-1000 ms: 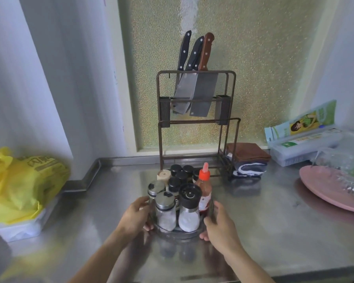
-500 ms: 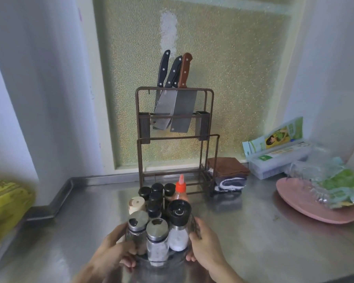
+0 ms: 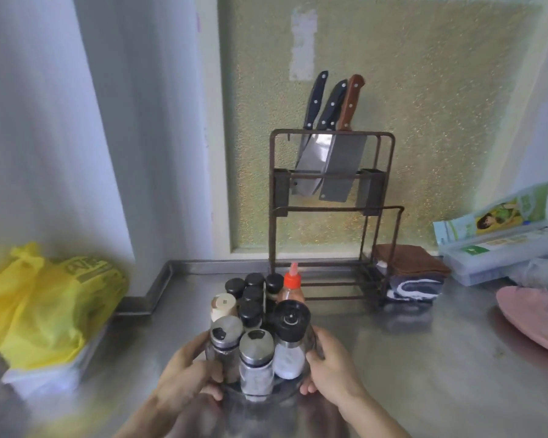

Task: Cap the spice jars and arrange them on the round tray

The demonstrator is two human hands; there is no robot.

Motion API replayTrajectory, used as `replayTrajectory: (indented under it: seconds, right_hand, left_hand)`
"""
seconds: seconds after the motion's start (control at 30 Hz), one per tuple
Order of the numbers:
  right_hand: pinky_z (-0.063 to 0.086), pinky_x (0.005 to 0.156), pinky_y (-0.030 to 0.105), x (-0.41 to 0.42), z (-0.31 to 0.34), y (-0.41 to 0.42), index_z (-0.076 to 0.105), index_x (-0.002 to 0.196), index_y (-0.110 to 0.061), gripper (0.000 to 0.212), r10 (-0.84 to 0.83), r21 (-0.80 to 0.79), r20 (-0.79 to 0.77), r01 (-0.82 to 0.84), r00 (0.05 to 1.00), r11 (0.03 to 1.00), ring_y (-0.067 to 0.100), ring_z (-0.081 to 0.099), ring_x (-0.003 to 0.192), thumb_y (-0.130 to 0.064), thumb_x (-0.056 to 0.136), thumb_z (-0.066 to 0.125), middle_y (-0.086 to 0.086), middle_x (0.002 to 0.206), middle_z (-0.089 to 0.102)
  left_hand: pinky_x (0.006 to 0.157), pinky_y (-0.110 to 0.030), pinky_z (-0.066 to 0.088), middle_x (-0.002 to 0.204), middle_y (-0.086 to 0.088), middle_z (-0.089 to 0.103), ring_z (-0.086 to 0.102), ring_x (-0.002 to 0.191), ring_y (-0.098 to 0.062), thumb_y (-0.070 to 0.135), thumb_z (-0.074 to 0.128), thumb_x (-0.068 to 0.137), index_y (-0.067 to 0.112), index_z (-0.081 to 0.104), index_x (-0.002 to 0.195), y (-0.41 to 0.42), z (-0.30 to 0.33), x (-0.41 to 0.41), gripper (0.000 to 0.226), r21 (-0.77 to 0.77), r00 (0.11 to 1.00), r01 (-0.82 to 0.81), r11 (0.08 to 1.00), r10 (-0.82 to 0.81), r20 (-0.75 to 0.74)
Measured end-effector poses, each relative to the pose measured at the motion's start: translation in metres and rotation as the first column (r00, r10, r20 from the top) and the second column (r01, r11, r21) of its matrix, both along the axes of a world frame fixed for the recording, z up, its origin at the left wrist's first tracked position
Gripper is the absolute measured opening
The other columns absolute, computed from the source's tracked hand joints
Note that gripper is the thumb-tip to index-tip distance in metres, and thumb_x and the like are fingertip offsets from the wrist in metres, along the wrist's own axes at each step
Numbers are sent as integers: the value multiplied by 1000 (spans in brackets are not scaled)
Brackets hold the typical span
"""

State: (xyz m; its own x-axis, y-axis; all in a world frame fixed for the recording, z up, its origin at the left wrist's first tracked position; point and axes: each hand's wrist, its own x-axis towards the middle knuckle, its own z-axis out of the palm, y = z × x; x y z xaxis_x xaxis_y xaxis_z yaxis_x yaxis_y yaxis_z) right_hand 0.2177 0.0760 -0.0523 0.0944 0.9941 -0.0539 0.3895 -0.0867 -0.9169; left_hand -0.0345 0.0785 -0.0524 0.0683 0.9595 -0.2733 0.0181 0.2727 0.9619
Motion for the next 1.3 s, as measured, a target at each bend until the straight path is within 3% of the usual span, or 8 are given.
replayTrajectory:
  seconds: [0.2, 0.33, 0.57, 0.73, 0.9, 1.1, 1.2, 1.3]
  right_hand:
    - [59, 54, 35, -69, 1, 42, 51, 114, -33, 28, 123, -34, -20, -124, 992, 992, 23, 67, 49, -9, 105, 40, 7, 84, 77]
    - [62, 64, 47, -100, 2, 89, 56, 117, -24, 20, 137, -39, 8, -136, 991, 990, 24, 69, 49, -15, 105, 43, 12, 87, 77]
    - [59, 58, 38, -113, 4, 169, 58, 125, -15, 26, 129, -18, 77, -128, 989, 992, 23, 69, 48, -14, 106, 42, 7, 106, 72]
    - [62, 60, 42, -116, -4, 196, 61, 118, -14, 24, 126, -28, 100, -124, 987, 992, 26, 68, 47, -17, 105, 41, 12, 100, 75]
    - [61, 61, 48, -121, -20, 205, 58, 118, -13, 25, 95, -45, 109, -90, 990, 995, 26, 65, 46, -13, 102, 39, 13, 103, 70]
    - [62, 62, 42, -122, -15, 195, 54, 126, -16, 33, 71, -41, 186, -65, 980, 997, 25, 67, 53, -11, 100, 35, 9, 106, 65]
    - [63, 72, 48, -119, -1, 176, 53, 127, -11, 30, 72, -58, 139, -64, 988, 996, 27, 70, 62, -12, 103, 37, 8, 104, 63]
    - [62, 82, 54, -108, 5, 150, 54, 126, -7, 26, 66, 10, 202, -70, 977, 998, 36, 75, 85, -16, 104, 43, 9, 109, 62]
  left_hand:
    - [62, -41, 54, 75, -24, 67, 59, 62, -36, -1, 60, 53, 4, 74, 99, 3, 11, -63, 49, 59, 995, -96, 994, 98, -25]
    - [64, -44, 55, 73, -21, 64, 59, 61, -35, -2, 58, 55, -2, 70, 106, 36, 17, -90, 52, 75, 987, -142, 987, 147, -63]
    - [55, -38, 57, 79, -29, 65, 60, 57, -35, -4, 57, 56, -2, 60, 125, 117, 10, -102, 70, 39, 983, -181, 983, 183, -29]
    - [57, -39, 57, 75, -32, 66, 62, 54, -35, -4, 58, 53, 0, 52, 138, 147, -5, -104, 85, 7, 976, -211, 978, 211, -55]
    - [56, -40, 60, 74, -30, 66, 61, 48, -34, -7, 60, 61, 0, 55, 134, 150, -10, -104, 74, -16, 977, -208, 978, 207, -56]
    - [55, -37, 61, 74, -24, 71, 63, 49, -34, -13, 58, 76, 0, 56, 135, 144, -12, -102, 60, -15, 967, -249, 968, 248, -54]
    - [60, -36, 65, 81, -22, 75, 72, 57, -32, -14, 56, 85, 2, 51, 141, 129, -4, -98, 58, -35, 970, -243, 969, 241, -37]
    - [83, -51, 64, 81, -14, 76, 76, 72, -33, -1, 65, 80, 12, 63, 109, 104, 4, -87, 31, 69, 927, -312, 947, 320, -195]
